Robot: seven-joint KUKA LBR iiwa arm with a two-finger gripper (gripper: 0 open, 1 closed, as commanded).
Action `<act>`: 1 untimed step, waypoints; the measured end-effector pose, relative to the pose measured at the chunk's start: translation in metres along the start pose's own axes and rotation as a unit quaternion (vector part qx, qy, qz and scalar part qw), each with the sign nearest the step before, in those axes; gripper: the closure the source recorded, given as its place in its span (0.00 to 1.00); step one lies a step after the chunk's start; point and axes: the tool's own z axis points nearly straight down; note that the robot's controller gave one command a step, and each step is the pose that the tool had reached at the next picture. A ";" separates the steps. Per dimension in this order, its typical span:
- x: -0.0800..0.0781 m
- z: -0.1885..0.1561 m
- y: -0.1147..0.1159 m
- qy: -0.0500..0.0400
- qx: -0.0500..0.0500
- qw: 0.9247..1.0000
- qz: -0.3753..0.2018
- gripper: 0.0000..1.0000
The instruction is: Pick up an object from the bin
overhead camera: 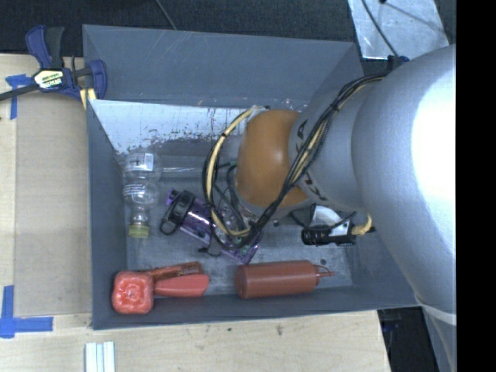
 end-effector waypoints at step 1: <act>0.001 -0.015 -0.001 0.002 0.002 1.000 0.000 1.00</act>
Offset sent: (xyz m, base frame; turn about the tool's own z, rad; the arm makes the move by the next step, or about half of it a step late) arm 0.0002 0.0001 0.0491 0.0000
